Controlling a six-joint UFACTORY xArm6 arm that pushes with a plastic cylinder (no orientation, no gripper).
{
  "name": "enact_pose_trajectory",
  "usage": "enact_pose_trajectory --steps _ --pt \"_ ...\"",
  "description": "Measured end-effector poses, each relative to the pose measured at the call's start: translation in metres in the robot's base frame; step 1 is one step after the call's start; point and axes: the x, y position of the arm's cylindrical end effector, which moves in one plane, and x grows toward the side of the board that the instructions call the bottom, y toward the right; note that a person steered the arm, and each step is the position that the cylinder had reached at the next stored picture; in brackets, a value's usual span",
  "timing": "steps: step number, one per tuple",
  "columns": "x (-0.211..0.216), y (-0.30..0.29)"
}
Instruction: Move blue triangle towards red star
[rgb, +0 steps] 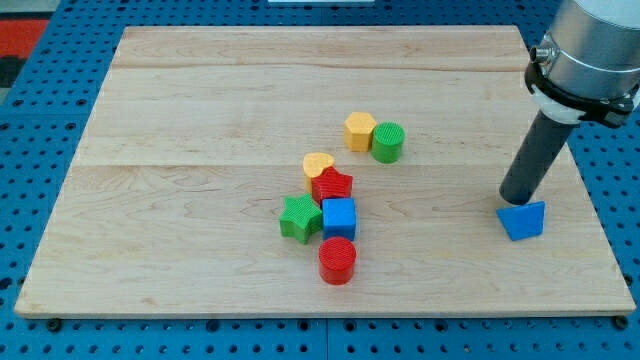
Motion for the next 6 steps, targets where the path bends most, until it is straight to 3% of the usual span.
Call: enact_pose_trajectory --steps 2,5,6 --pt "0.017 0.066" --pt "0.022 -0.037" --pt "0.036 -0.040"
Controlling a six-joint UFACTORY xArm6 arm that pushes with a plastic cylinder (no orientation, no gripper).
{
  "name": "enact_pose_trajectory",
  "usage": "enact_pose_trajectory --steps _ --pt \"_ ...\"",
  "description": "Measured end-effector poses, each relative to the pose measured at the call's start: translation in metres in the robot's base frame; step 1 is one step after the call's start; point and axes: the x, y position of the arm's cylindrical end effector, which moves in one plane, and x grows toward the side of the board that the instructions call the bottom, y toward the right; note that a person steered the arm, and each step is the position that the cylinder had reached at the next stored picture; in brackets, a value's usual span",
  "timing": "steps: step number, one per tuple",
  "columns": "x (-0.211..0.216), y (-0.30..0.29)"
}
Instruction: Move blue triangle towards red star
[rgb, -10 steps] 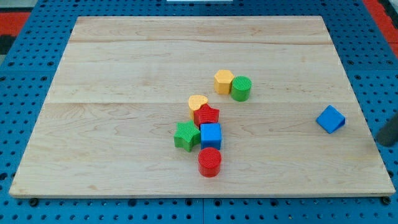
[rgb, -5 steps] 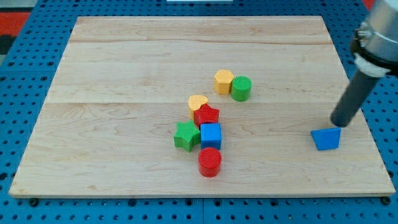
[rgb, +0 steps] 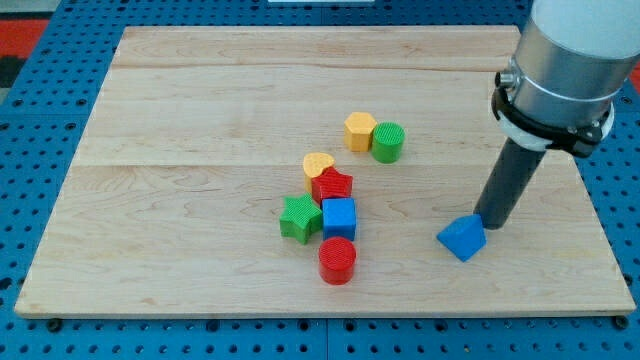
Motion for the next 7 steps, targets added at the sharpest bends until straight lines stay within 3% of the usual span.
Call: enact_pose_trajectory --steps 3,5,7 --pt "0.037 0.001" --pt "0.019 -0.068" --pt "0.005 -0.080"
